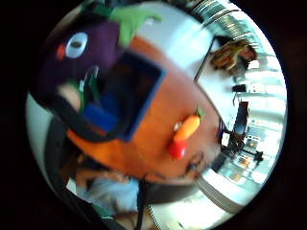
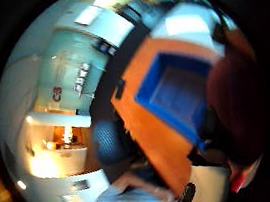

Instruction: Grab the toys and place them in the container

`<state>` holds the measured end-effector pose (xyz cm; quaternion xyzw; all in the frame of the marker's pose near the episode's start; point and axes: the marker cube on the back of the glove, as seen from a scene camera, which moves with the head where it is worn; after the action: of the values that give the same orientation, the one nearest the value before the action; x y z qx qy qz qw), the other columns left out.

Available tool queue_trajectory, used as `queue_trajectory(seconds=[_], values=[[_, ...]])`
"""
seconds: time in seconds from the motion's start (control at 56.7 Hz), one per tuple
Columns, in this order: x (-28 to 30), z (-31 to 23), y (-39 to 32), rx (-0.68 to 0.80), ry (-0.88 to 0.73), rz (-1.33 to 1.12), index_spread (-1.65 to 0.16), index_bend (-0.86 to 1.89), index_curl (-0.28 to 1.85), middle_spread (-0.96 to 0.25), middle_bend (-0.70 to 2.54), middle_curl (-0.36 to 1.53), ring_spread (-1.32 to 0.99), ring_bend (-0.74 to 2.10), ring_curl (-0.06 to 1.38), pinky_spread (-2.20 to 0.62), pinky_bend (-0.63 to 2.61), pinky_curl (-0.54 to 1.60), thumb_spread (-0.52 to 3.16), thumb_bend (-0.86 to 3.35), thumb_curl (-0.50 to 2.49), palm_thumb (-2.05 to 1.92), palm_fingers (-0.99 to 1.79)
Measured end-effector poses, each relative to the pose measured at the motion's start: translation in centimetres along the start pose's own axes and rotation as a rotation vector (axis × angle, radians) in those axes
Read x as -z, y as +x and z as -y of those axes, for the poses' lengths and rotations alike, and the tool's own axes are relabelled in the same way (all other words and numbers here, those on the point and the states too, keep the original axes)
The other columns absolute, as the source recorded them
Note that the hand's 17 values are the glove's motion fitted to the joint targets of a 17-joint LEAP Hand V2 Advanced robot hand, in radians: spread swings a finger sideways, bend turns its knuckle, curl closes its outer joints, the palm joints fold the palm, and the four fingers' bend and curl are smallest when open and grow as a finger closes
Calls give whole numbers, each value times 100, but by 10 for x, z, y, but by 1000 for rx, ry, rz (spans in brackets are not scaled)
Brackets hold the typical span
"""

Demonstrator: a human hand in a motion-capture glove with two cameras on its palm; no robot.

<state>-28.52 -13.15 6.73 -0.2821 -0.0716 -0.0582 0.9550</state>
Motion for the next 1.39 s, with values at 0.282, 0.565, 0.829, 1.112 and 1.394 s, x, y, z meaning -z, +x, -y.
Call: queue_trajectory(seconds=[0.282, 0.565, 0.829, 1.112, 1.394], values=[[15, -32, 87, -114, 53, -51, -28, 11, 36, 2, 13, 27, 0, 26, 14, 1, 124, 38, 141, 2, 46, 4, -18], [11, -84, 234, -396, 76, 25, -30, 14, 31, 2, 12, 24, 1, 20, 18, 7, 116, 35, 141, -1, 39, 2, -16], [-79, -88, 324, -647, -61, 218, -30, 12, 28, 4, 8, 20, 2, 18, 20, 7, 121, 36, 142, 0, 36, 4, -22], [-154, -61, 329, -625, -178, 159, -31, 16, 26, 7, 4, 13, 2, 23, 22, -6, 128, 37, 160, 16, 39, 33, -17], [-97, -64, 319, -531, 154, 128, -24, 54, 43, 7, 17, 8, -15, 78, 40, -30, 118, 35, 135, 35, 64, 79, 59]])
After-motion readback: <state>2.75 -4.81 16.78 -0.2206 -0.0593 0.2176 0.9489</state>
